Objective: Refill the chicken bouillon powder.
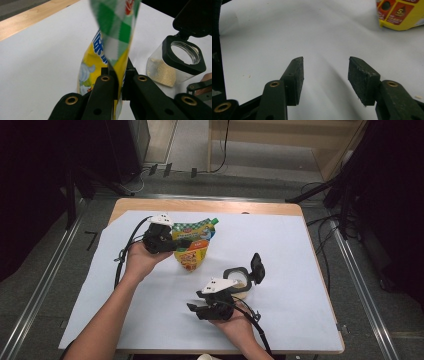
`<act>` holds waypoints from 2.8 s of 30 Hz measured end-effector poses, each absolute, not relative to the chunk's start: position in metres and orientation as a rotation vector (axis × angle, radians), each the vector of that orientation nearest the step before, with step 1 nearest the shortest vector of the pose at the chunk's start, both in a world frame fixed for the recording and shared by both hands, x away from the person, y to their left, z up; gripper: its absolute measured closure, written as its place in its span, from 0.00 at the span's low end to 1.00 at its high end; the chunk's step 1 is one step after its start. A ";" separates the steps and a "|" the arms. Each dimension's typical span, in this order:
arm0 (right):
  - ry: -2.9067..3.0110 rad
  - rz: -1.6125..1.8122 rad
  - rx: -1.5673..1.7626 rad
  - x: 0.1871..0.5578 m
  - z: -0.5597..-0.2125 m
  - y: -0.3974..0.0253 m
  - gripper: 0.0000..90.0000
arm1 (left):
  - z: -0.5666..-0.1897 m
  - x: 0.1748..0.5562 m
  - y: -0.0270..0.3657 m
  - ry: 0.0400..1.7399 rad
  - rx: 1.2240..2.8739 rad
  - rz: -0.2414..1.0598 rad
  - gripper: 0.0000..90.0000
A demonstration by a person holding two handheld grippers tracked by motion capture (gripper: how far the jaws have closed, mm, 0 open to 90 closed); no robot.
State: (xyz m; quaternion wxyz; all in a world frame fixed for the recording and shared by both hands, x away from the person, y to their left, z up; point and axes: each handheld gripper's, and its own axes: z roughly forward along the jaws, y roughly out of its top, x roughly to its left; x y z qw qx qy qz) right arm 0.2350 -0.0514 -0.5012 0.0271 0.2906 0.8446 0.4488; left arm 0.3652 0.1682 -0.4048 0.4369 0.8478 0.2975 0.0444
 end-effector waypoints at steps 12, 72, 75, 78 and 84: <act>2.589 1.384 0.911 0.235 -0.502 -0.051 0.52 | -0.381 0.350 0.173 0.701 2.092 -0.022 1.00; 2.317 1.421 0.787 0.231 -0.511 -0.034 0.74 | -0.347 0.294 0.161 0.703 2.071 -0.253 1.00; 2.337 1.432 0.820 0.230 -0.510 -0.034 0.74 | -0.349 0.295 0.160 0.709 2.061 -0.243 1.00; 2.361 1.441 0.817 0.229 -0.506 -0.035 0.73 | -0.353 0.295 0.156 0.710 2.066 -0.219 0.99; 2.383 1.421 0.750 0.218 -0.500 -0.030 0.71 | -0.363 0.294 0.143 0.709 2.104 -0.189 0.90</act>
